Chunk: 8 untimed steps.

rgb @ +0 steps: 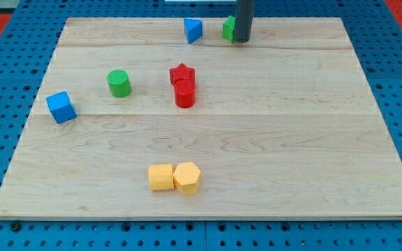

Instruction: Move the arm away from the green star

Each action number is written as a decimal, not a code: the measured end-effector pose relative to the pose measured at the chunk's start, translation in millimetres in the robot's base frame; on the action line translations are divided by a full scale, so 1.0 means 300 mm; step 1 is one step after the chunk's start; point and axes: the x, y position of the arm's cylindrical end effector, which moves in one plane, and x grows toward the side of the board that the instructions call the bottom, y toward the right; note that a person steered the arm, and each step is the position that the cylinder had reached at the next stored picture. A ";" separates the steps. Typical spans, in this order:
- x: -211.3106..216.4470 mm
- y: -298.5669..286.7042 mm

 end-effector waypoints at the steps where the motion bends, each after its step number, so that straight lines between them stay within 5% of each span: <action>1: -0.049 0.007; 8: 0.014 0.094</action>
